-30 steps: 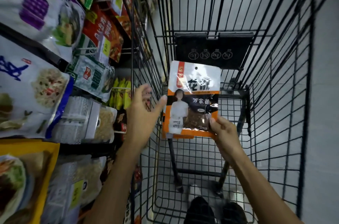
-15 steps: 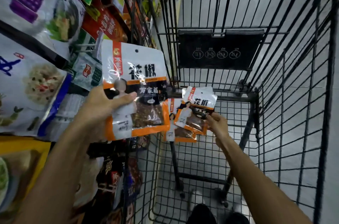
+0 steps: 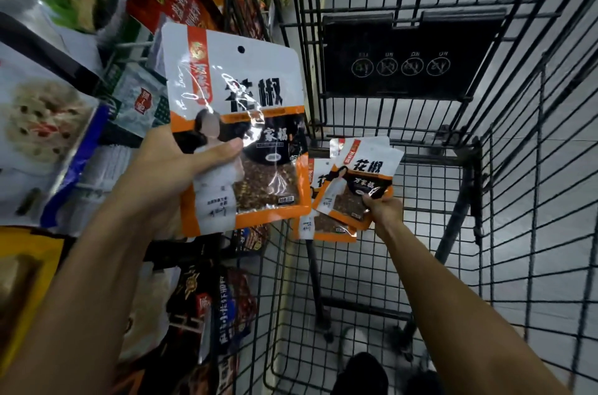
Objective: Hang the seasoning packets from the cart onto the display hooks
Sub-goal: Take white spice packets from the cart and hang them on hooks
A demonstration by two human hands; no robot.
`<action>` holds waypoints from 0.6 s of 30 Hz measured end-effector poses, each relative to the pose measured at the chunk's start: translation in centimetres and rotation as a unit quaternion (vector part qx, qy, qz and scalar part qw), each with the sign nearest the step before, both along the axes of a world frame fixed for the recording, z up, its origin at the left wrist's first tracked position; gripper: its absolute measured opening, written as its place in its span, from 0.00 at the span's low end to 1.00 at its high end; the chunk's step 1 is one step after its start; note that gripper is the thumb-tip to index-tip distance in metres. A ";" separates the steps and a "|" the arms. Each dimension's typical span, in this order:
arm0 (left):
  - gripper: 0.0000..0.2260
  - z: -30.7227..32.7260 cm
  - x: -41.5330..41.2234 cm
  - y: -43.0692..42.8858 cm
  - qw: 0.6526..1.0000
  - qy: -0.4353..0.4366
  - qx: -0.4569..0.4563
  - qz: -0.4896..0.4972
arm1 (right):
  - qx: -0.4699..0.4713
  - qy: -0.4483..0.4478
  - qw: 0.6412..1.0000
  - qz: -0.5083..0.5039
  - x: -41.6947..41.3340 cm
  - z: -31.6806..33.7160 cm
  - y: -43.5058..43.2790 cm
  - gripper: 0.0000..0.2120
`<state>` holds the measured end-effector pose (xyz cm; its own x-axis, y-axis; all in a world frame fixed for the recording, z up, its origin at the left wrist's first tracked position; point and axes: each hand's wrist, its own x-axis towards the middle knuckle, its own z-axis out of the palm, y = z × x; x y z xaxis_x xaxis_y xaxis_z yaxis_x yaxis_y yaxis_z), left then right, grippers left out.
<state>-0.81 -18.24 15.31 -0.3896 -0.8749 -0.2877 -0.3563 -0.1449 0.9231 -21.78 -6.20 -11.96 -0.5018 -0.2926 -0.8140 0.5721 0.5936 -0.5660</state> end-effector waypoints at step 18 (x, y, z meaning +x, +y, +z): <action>0.20 5.1 0.5 9.4 0.997 0.015 0.070 0.025 | -0.239 -0.077 0.968 0.002 -1.9 19.3 12.2 0.08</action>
